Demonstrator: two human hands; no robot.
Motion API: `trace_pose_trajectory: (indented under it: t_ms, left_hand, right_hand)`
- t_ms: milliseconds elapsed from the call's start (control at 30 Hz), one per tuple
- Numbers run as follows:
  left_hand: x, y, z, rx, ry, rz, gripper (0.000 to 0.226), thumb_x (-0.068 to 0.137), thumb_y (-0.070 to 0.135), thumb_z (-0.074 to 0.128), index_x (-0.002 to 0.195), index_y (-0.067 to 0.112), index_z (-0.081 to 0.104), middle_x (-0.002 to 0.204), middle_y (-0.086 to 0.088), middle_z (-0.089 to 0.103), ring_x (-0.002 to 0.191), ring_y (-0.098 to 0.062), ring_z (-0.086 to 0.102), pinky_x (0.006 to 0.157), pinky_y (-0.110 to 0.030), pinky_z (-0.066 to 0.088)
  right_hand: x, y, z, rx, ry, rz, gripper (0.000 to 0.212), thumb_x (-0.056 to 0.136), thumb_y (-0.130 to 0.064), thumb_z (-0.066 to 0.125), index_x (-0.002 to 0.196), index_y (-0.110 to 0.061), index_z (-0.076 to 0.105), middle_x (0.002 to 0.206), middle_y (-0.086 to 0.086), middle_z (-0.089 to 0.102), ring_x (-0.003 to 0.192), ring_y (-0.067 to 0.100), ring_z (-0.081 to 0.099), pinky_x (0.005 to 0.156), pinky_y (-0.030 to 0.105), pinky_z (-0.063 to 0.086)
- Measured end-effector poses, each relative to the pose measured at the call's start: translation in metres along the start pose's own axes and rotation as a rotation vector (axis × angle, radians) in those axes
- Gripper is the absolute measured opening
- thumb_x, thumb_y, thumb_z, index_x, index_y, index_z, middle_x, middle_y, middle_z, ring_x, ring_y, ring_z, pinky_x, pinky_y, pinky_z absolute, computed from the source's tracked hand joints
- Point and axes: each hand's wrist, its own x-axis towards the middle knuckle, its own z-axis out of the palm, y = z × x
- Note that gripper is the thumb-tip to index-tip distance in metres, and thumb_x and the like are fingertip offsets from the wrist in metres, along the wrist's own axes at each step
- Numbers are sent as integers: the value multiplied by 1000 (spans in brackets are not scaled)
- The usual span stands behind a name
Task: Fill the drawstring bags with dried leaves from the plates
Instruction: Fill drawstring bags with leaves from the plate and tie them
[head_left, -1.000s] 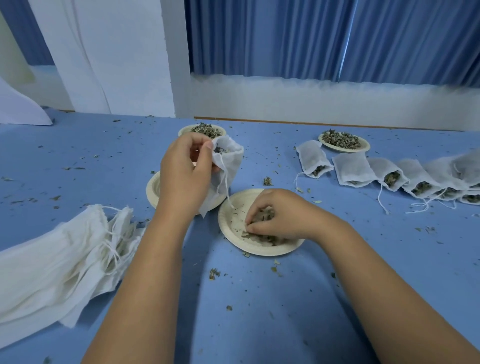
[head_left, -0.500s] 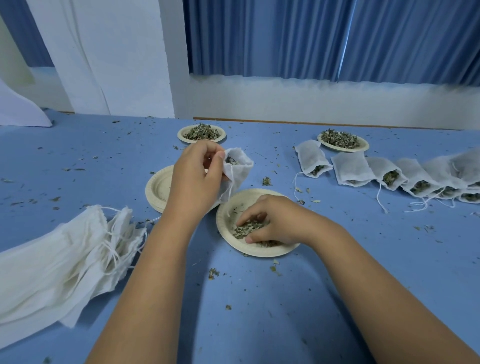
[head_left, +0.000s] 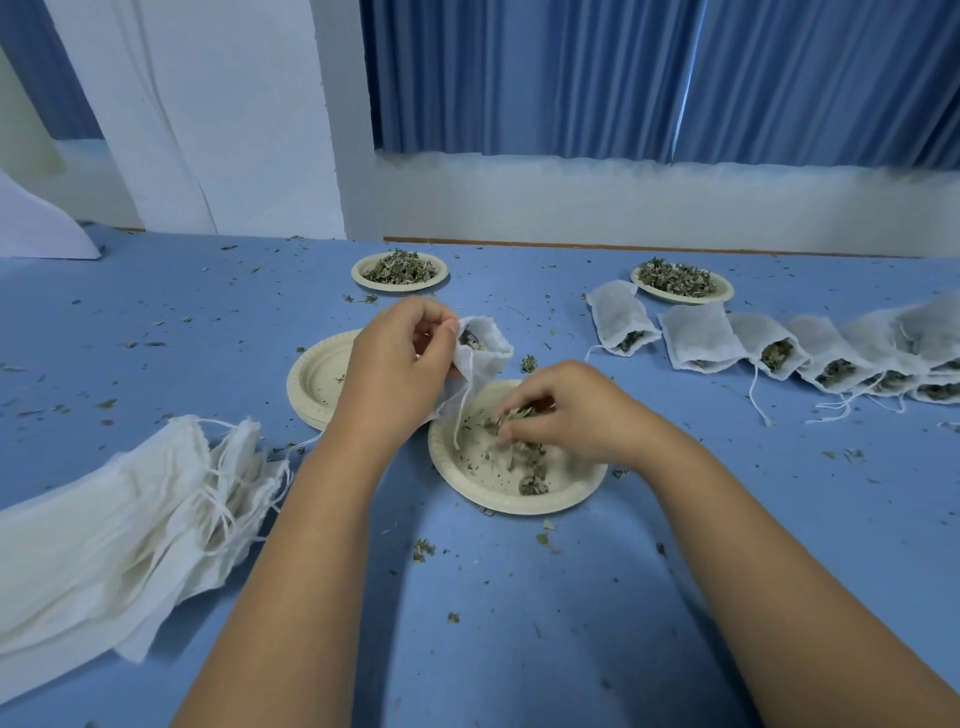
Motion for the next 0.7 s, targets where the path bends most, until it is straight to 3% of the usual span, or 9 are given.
trace_pose_trajectory:
  t_ms: [67, 233, 400, 500, 700]
  left_hand:
    - [0, 0, 2, 0, -16, -6, 22, 95, 21, 60, 78, 35, 60, 79, 12, 66, 73, -5, 61, 63, -10, 46]
    - [-2, 1, 8, -22, -48, -37, 21, 94, 19, 62, 77, 32, 63, 75, 13, 66, 68, -1, 62, 59, -9, 47]
    - [-2, 4, 16, -87, -73, -140, 14, 94, 21, 63, 82, 25, 68, 80, 7, 70, 72, -3, 67, 66, -15, 55]
    - [-4, 8, 20, -214, -80, -242, 12, 93, 22, 67, 84, 17, 71, 74, 2, 72, 68, -10, 71, 73, -33, 62]
    - [-4, 14, 28, -463, -30, -415, 13, 91, 15, 67, 80, 14, 73, 64, -1, 69, 65, -16, 71, 78, -40, 61]
  right_hand:
    - [-3, 2, -14, 115, 85, 19, 8, 80, -22, 79, 88, -24, 78, 79, -5, 74, 74, 7, 66, 72, 23, 51]
    - [-4, 2, -26, 414, 361, 25, 9, 81, -19, 77, 87, -25, 76, 72, -18, 72, 66, -8, 62, 62, 6, 45]
    - [2, -14, -10, 645, 630, -16, 10, 85, -17, 74, 89, -27, 73, 73, -20, 71, 67, -9, 61, 63, 6, 44]
    - [8, -21, 4, 691, 770, -12, 11, 86, -16, 73, 96, -21, 74, 91, -6, 74, 77, -6, 64, 70, 8, 46]
    - [13, -25, 27, 613, 910, -60, 13, 87, -10, 71, 98, -15, 75, 103, 2, 65, 83, -8, 61, 76, 9, 47]
